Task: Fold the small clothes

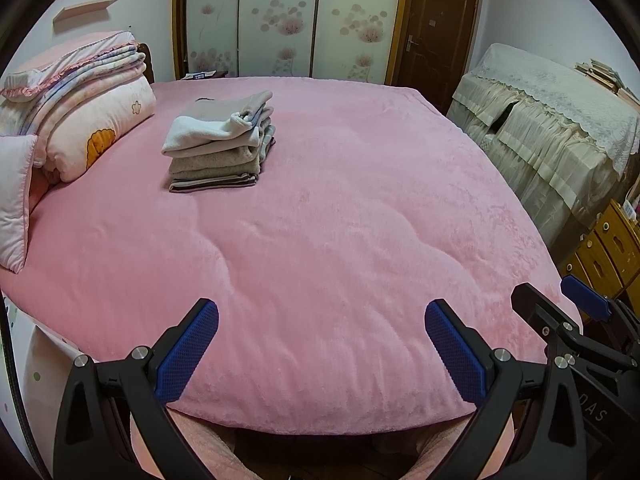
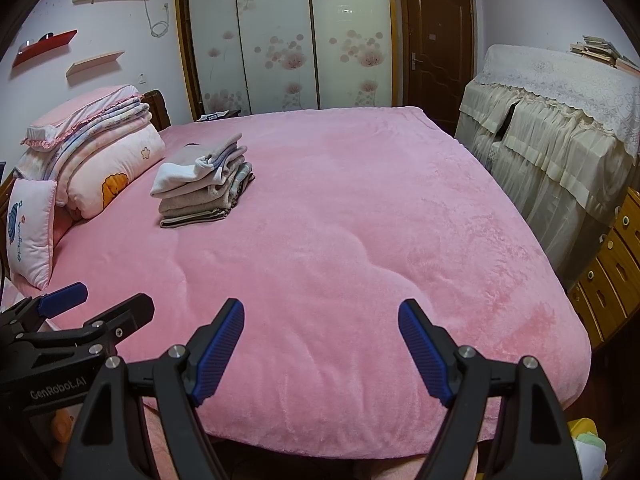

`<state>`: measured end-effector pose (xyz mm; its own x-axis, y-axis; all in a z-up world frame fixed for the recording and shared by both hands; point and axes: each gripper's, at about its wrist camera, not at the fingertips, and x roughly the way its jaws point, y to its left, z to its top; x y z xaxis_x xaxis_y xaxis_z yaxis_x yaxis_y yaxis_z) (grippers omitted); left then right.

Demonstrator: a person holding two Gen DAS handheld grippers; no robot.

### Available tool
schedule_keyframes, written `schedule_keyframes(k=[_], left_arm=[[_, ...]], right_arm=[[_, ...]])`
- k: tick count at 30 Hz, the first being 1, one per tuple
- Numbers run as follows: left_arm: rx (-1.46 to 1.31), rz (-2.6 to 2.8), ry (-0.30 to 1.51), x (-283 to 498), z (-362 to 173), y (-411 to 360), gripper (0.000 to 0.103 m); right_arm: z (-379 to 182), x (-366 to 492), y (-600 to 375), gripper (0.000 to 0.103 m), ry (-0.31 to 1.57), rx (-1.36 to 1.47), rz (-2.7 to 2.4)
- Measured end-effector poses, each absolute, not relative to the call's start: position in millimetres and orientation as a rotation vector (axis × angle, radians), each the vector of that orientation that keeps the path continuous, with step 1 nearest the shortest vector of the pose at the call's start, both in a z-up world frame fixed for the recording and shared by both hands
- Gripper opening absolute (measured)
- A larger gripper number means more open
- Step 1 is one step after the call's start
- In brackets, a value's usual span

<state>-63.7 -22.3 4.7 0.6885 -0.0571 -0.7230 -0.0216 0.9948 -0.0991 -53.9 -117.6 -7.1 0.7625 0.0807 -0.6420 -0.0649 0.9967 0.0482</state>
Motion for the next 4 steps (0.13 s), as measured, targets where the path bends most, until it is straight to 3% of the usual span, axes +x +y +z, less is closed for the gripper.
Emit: schedule_keyframes(k=[4], left_arm=[[-0.105, -0.021, 0.820, -63.1, 3.1, -23.0, 0.103]], right_arm=[[-6.9, -54.0, -116.9, 0.080, 0.701, 0.023, 0.079]])
